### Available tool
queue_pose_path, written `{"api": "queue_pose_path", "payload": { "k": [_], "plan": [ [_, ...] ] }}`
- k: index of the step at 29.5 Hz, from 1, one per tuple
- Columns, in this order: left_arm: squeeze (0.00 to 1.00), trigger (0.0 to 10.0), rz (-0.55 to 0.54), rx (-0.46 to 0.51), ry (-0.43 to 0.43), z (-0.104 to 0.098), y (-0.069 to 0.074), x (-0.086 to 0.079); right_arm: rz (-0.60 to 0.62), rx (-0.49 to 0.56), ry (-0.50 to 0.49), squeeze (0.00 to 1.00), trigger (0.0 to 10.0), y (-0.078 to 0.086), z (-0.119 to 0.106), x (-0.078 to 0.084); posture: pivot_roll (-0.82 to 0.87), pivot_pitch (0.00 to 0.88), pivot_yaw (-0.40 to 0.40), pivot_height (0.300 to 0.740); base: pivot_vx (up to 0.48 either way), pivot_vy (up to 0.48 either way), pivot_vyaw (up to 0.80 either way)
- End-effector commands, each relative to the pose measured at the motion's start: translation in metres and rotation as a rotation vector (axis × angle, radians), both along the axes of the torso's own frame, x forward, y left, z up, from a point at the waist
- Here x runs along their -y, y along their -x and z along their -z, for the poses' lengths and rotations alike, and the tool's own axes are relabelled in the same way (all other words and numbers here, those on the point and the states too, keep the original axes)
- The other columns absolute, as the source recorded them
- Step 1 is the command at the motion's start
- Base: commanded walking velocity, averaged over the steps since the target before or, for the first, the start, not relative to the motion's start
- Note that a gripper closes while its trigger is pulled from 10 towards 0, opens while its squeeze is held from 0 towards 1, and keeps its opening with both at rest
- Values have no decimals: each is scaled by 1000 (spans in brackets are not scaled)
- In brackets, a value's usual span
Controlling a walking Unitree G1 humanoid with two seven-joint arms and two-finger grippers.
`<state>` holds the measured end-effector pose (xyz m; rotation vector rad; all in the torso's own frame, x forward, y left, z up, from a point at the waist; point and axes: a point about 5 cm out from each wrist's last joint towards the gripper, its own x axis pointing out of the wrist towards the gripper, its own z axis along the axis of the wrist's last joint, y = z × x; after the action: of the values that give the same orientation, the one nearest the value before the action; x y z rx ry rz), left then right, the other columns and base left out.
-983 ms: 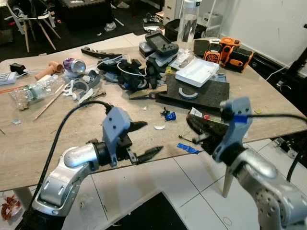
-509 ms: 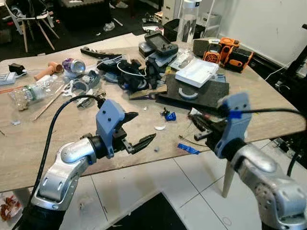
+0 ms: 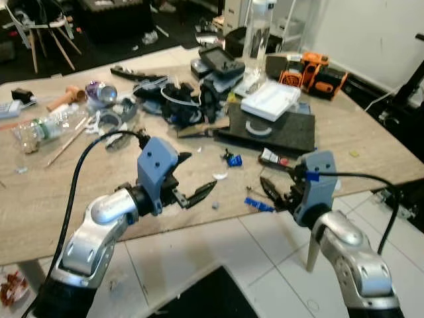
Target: Picking trash to rubbish bin
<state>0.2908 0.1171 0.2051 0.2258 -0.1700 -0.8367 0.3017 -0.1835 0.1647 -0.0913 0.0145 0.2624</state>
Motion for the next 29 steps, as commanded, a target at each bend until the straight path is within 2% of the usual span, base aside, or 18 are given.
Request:
{"api": "queue_pose_path", "payload": {
  "k": [1,5,8,9,10,11,12,29],
  "plan": [
    [0,10000,-23,8,-3,1,-2,-2,-9,-5,20,1000,10000,-2,6,-1,5,176,49,740,0,0,0],
    [0,10000,-25,12,-2,0,-2,-2,-4,4,22,1000,10000,-6,8,0,16,187,51,740,0,0,0],
    [0,10000,-25,16,-1,-2,-3,-2,33,19,-30,1000,10000,-15,9,5,33,197,56,740,0,0,0],
    [0,10000,-25,18,-3,-2,-3,-3,45,25,-47,678,10000,-19,10,8,35,198,57,740,0,0,0],
    [0,10000,-25,18,-4,-2,-2,-4,48,28,-54,259,10000,-22,11,8,41,203,63,740,0,0,0],
    [0,10000,-25,18,-4,-2,-2,-4,48,28,-54,259,10000,-22,11,8,41,203,63,740,0,0,0],
    [0,10000,-25,18,-6,-3,-2,-5,48,32,-56,0,10000,-25,12,9,45,203,65,740,0,0,0],
    [0,10000,-38,27,-36,-6,-2,-13,43,25,-90,0,10000,-44,25,3,76,216,76,740,0,0,0]
  ]
}}
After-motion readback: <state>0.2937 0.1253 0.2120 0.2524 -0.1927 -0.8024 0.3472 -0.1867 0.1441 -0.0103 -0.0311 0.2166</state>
